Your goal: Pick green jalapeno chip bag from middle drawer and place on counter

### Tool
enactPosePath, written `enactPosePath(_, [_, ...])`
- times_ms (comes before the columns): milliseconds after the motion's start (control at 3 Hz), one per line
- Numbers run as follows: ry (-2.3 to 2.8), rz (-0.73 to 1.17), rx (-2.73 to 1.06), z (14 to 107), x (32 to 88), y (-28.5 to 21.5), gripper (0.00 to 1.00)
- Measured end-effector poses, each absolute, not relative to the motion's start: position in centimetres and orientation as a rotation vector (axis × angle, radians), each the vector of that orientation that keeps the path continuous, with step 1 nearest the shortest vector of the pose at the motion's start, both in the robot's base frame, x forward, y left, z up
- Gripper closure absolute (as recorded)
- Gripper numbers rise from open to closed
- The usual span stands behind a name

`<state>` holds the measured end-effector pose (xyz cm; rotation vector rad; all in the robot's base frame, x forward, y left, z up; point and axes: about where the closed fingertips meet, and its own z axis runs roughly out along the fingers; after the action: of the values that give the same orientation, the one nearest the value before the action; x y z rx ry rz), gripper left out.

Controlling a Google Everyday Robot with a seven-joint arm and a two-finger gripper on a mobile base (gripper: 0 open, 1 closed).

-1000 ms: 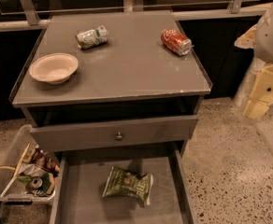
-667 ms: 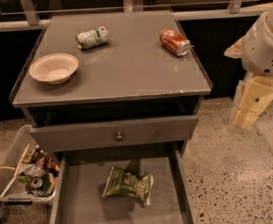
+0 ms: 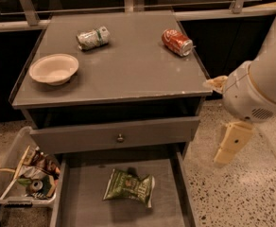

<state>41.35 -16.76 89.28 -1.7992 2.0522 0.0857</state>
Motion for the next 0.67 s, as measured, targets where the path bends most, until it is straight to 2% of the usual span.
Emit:
enactPosePath(333, [1.949, 0.172, -1.762, 85.38, 41.03, -15.71, 0.00])
enactPosePath(667, [1.911, 0.154, -1.760, 85.53, 41.42, -15.48, 0.00])
